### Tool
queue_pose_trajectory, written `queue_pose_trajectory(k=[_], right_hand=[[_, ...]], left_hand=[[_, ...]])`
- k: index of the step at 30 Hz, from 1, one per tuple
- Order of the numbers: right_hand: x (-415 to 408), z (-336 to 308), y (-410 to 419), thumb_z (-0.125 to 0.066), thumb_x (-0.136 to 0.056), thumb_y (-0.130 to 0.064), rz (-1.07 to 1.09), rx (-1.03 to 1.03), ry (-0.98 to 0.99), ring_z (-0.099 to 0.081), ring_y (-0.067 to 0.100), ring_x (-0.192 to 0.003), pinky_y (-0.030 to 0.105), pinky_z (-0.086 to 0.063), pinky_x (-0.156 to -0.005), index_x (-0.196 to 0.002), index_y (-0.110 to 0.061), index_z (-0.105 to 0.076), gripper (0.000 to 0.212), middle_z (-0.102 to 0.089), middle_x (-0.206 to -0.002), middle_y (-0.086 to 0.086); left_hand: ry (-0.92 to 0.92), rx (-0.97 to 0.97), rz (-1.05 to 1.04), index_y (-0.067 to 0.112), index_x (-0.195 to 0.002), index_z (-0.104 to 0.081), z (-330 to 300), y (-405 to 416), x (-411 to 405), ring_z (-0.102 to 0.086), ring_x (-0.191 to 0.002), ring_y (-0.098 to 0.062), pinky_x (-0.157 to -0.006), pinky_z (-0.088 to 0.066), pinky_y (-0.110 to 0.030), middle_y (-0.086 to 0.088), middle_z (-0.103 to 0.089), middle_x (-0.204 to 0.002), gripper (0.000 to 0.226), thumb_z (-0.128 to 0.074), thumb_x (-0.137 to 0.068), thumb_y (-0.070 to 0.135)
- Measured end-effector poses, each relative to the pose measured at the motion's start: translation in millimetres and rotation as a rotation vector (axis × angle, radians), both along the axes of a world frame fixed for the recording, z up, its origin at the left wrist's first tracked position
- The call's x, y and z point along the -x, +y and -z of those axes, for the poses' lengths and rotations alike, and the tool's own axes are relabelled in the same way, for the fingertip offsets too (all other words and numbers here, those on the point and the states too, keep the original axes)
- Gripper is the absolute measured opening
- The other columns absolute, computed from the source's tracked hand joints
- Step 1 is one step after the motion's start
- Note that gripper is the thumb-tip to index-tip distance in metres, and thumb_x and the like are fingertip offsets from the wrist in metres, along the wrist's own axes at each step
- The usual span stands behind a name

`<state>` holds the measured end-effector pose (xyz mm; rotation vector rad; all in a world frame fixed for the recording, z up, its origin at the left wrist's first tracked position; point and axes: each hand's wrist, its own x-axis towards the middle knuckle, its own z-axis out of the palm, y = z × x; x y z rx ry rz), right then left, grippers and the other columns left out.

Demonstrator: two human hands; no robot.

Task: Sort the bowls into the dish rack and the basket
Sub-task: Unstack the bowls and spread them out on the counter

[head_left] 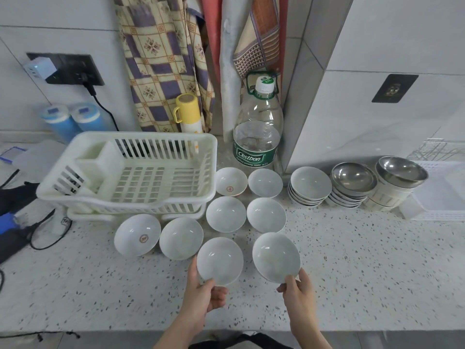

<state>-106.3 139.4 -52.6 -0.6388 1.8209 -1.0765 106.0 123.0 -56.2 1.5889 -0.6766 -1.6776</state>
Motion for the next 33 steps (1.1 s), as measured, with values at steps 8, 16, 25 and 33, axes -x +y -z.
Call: queue_pose_trajectory(k=[8,16,25,33], right_hand=[[-2,7,1,-0.044,-0.095,-0.011,-0.023,-0.008,0.003,-0.049,0.014,-0.059,0.026,-0.040,-0.048,-0.127,-0.030,-0.055,0.039,-0.062,-0.062,0.006],[-4,12,2,-0.043,-0.093,-0.008,-0.018,-0.015,0.008,-0.047,0.013,-0.054,0.020,-0.039,-0.042,-0.123,-0.028,-0.058,0.039,-0.060,-0.058,0.004],[-9,14,4,-0.042,-0.094,-0.009,-0.037,-0.027,0.054,-0.052,0.011,-0.059,0.031,-0.041,-0.053,-0.123,-0.030,-0.054,0.037,-0.064,-0.068,0.008],[-12,16,4,-0.042,-0.097,-0.013,-0.044,-0.045,-0.001,-0.048,0.004,-0.051,0.021,-0.040,-0.046,-0.126,-0.025,-0.051,0.033,-0.062,-0.068,0.006]], left_hand=[[0.053,-0.043,-0.048,0.058,-0.135,-0.029,9,0,0,-0.063,-0.053,-0.022,-0.052,-0.054,-0.030,-0.022,-0.072,-0.072,0.068,-0.050,-0.100,0.004],[0.057,-0.056,-0.058,0.054,-0.138,-0.030,10,-4,3,-0.063,-0.052,-0.021,-0.052,-0.055,-0.032,-0.021,-0.073,-0.073,0.063,-0.048,-0.102,0.007],[0.024,-0.047,-0.058,0.038,-0.146,-0.029,5,-11,12,-0.064,-0.052,-0.019,-0.052,-0.056,-0.030,-0.016,-0.072,-0.070,0.058,-0.047,-0.101,0.005],[0.023,-0.061,-0.046,0.023,-0.138,-0.037,8,-12,11,-0.064,-0.050,-0.020,-0.050,-0.056,-0.030,-0.015,-0.071,-0.068,0.043,-0.047,-0.101,0.004]])
